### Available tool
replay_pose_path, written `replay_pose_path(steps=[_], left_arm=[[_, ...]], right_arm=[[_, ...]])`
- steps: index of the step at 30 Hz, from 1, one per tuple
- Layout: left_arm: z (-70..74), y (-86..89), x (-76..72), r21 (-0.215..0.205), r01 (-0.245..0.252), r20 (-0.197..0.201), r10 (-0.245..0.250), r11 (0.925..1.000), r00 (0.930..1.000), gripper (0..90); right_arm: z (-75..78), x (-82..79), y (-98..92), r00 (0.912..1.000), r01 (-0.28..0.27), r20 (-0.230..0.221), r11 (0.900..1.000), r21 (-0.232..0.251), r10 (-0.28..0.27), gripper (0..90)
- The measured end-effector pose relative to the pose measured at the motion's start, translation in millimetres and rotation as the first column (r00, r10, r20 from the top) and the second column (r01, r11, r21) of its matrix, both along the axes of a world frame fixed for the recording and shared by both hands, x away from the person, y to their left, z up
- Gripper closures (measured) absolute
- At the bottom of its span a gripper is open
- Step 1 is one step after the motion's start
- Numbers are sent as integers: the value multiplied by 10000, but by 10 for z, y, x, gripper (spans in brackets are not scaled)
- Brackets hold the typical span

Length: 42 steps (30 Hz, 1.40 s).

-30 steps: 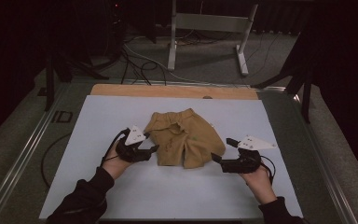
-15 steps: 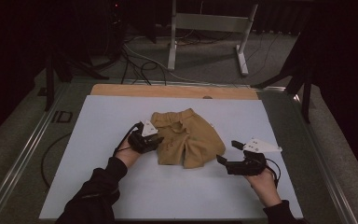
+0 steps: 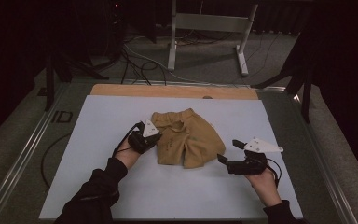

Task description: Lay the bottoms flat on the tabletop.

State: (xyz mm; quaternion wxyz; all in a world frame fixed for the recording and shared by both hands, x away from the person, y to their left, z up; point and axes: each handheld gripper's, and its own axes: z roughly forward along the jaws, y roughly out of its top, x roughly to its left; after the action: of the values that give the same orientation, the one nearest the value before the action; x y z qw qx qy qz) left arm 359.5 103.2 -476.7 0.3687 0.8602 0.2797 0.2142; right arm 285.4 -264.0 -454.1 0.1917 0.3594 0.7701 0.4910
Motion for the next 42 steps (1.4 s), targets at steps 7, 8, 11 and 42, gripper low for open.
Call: replay_pose_path(steps=[7, 8, 11, 42], left_arm=[[129, 88, -276, -224, 380, 169, -376, 9990, 9992, 890], [151, 110, -321, -279, 447, 157, -443, 9986, 9989, 889], [194, 184, -481, -442, 552, 140, -546, 9975, 9984, 889], [372, 738, -2319, -2913, 763, -690, -1005, 9536, 9925, 523]], right_arm=[[4, -7, -14, 10000, -6, 32, 10000, 8, 6, 150], [4, -8, -15, 10000, -14, 45, 10000, 15, 14, 150], [9, -23, -5, 9999, -1, 137, 10000, -28, 1, 150], [49, -251, -7, 9995, 66, 298, 10000, -34, -65, 150]])
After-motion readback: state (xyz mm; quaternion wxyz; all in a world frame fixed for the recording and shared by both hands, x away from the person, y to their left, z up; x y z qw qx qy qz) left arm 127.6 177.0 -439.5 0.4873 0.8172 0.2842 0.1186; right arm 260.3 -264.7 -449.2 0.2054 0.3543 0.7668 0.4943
